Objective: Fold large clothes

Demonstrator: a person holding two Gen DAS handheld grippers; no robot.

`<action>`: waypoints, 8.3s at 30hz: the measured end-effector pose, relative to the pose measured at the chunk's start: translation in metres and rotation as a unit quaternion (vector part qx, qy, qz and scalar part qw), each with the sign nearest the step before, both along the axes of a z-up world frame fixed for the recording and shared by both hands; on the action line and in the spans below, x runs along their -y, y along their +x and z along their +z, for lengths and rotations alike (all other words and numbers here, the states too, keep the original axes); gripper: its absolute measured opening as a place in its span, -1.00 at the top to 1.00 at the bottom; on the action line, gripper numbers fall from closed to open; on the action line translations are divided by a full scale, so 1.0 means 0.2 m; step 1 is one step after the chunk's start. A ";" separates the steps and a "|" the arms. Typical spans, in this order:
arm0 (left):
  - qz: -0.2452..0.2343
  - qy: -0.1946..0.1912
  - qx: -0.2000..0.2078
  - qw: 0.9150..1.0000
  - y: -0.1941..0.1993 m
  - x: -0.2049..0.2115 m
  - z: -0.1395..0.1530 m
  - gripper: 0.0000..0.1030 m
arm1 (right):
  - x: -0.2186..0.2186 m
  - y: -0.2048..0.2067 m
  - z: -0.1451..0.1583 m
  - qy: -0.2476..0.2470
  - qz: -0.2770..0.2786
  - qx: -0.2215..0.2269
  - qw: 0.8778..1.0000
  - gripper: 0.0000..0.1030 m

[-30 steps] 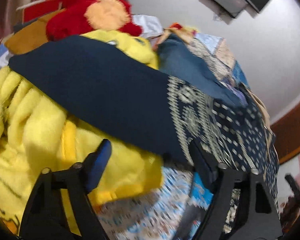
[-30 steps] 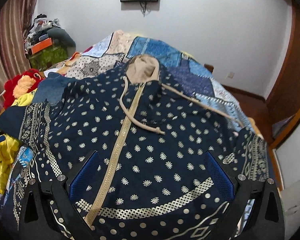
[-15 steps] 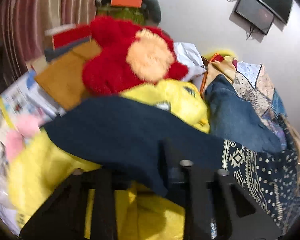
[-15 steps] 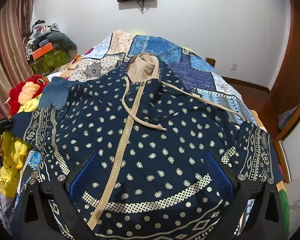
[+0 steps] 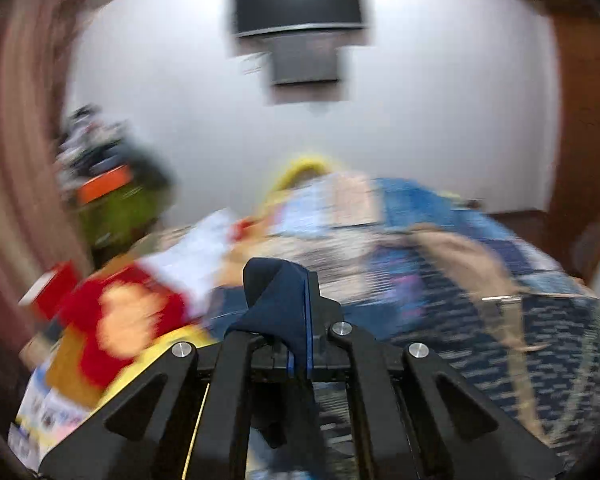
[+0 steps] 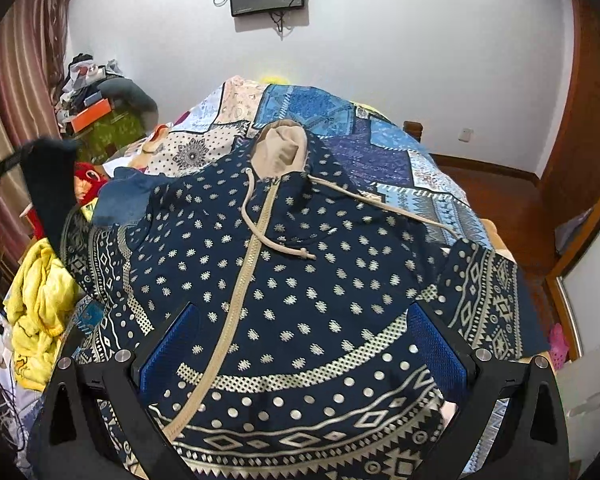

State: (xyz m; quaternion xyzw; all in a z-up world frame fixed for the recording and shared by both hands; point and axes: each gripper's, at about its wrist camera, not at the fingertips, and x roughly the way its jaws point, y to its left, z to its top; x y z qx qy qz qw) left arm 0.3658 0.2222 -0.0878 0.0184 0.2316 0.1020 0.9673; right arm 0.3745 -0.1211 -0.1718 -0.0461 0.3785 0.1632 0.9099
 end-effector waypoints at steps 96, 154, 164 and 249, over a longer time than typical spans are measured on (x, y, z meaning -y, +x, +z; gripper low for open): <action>-0.050 -0.006 -0.285 0.957 0.26 0.47 -1.03 -0.67 | 0.43 0.39 -0.49 -0.109 -0.017 -0.111 0.988 0.72; -0.120 -0.032 -0.172 0.977 -0.04 0.68 -0.47 -0.75 | 0.49 0.58 0.26 0.144 -0.093 -0.042 0.984 0.85; -0.108 -0.037 -0.172 0.978 -0.22 0.53 -0.46 -0.75 | -0.14 0.48 -0.20 0.064 -0.010 -0.160 0.985 0.85; -0.113 -0.048 -0.117 0.986 0.22 0.49 -0.29 0.93 | 0.24 0.44 -0.28 -0.121 -0.037 -0.078 0.989 0.84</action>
